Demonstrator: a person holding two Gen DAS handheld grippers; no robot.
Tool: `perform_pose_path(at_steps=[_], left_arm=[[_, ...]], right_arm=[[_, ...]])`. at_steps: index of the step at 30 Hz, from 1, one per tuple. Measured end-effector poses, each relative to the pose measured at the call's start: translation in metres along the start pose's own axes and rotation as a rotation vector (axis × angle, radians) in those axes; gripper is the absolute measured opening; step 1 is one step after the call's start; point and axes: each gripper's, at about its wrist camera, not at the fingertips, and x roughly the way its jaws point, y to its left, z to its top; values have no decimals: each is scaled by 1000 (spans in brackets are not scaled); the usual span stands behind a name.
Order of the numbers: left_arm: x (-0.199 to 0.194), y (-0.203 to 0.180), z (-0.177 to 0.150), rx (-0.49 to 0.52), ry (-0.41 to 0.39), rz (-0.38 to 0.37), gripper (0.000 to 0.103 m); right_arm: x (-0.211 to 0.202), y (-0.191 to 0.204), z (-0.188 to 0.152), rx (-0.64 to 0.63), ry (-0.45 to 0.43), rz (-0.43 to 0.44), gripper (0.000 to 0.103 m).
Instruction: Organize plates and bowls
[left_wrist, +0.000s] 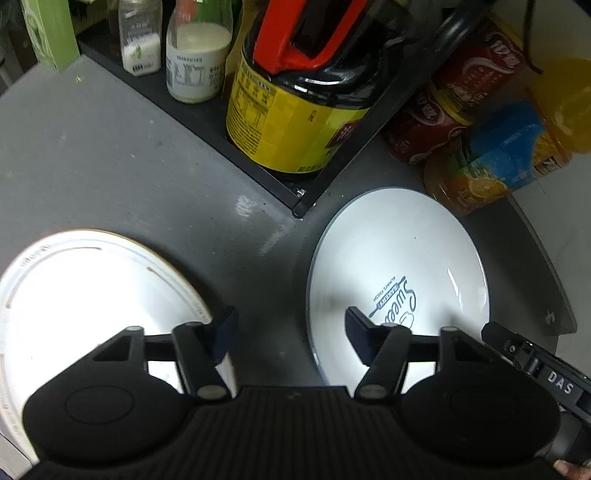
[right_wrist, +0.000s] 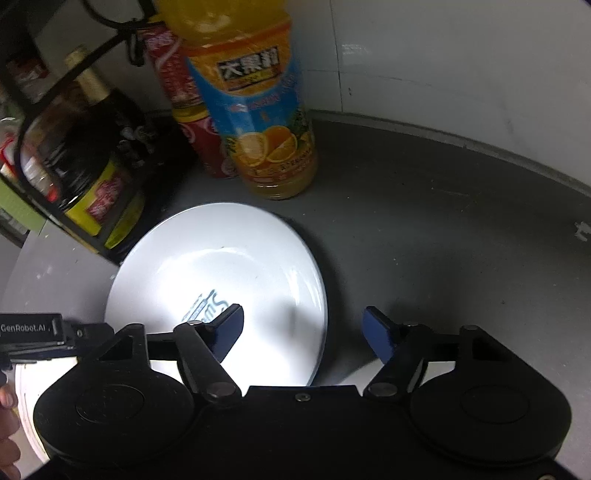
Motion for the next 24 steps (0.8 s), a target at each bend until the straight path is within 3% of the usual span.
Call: perform_pose_path(at_steps=[4,9,16,17,24], left_arm=[[11,-1,3,-17,6,-10,49],[25,-2,4,-34,22,-10,38],[37,1,4,-77,37,-58,23],[38,1,5,-83,41,-63,22],[44,7,13,-122,46,-118,16]], right_arm=[[17,-2,6,-6,16,-17,60],[34,-9,9,33,37,-40,40],[47,-19,8,90,59,19,28],[47,-20,9,106,62,39,23],[51,-28,12,147,81,88,23]])
